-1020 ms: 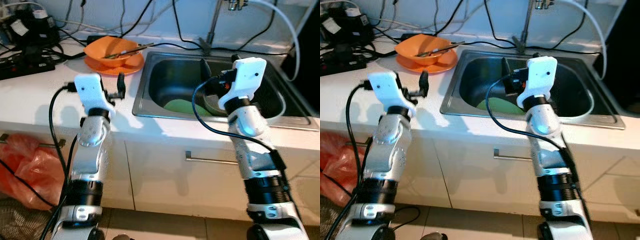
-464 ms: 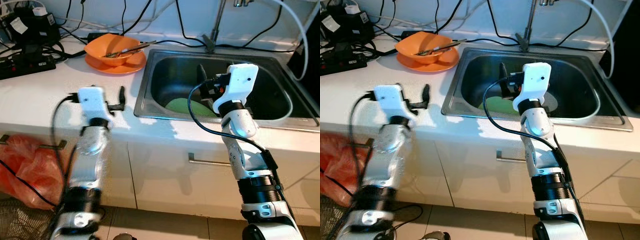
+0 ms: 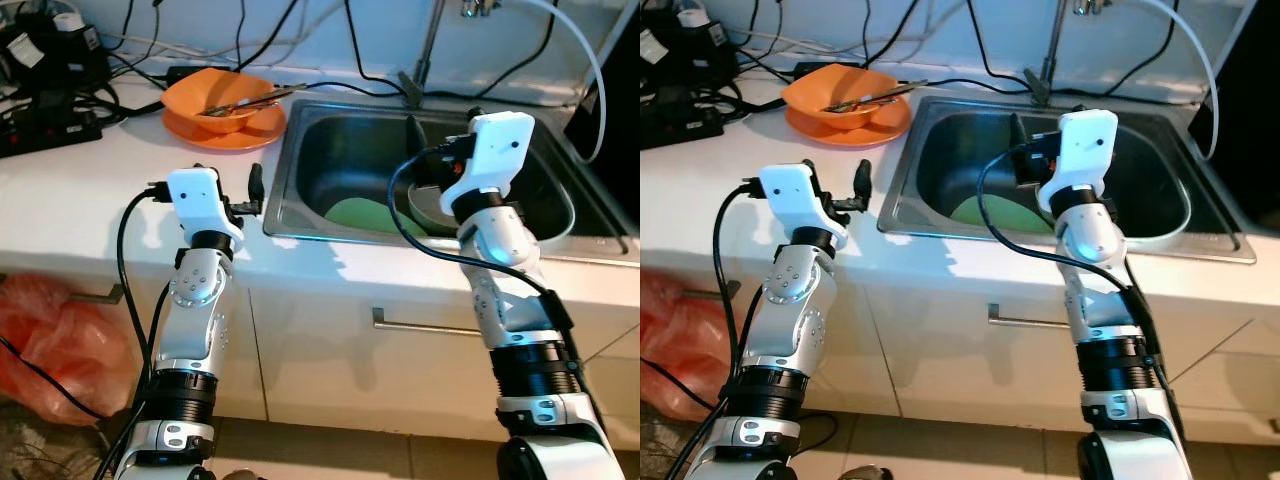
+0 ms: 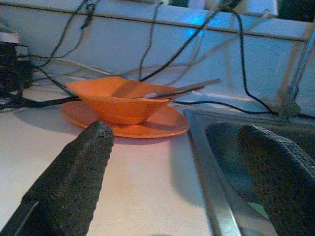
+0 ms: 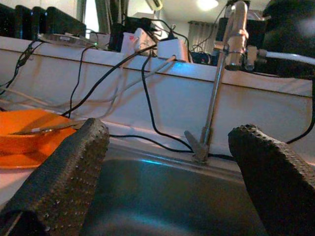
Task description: Kitchen organization
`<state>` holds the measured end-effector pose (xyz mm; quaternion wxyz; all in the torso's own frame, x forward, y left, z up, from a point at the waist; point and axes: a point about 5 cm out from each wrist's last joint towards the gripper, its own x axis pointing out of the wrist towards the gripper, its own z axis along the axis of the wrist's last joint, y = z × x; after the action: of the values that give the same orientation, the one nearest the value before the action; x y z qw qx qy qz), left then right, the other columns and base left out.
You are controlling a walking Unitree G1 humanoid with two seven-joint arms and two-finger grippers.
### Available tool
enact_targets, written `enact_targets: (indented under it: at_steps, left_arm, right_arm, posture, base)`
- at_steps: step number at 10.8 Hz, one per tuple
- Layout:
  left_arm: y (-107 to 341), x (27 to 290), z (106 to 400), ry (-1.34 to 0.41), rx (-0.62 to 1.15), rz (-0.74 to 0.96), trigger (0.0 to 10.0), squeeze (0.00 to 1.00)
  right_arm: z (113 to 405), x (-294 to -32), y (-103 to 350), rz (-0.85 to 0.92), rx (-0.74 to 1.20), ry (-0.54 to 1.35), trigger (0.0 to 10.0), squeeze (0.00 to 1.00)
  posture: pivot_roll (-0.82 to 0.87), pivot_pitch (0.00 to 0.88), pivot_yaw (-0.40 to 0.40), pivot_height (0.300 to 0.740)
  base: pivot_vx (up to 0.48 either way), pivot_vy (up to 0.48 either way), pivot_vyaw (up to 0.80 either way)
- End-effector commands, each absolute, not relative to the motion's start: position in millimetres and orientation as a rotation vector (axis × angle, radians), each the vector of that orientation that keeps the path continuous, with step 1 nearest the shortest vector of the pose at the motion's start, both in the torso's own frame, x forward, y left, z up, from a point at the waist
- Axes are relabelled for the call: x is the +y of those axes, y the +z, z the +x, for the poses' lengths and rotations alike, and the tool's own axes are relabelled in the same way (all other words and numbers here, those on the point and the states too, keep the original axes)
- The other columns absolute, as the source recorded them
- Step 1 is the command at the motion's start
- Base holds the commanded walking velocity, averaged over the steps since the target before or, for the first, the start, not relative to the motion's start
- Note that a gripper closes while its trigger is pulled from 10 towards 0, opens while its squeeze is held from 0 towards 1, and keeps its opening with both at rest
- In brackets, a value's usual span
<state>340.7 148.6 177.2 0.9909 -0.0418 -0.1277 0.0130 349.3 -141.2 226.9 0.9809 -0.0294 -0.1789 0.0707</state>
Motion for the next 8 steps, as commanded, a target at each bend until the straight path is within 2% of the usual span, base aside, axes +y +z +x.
enact_targets:
  at_steps: [1, 5, 8]
  left_arm:
    - [188, 148, 341, 0.039, -0.296, -0.100, 10.0, 0.00]
    - [203, 151, 343, 0.047, -0.329, -0.092, 10.0, 0.00]
    - [212, 147, 344, 0.080, -0.349, -0.137, 10.0, 0.00]
  right_arm:
    - [347, -144, 231, -0.072, -0.373, 0.147, 10.0, 0.00]
    - [349, -138, 235, -0.063, -0.382, 0.175, 10.0, 0.00]
    - [348, -133, 238, -0.081, -0.389, 0.215, 10.0, 0.00]
  posture:
    - [0.02, 0.010, -0.071, 0.740]
    - [0.02, 0.031, -0.055, 0.740]
    - [0.00, 0.007, -0.084, 0.740]
  base:
    - [0.244, 0.000, 0.00]
    - [0.000, 0.000, 0.00]
    - [0.370, 0.000, 0.00]
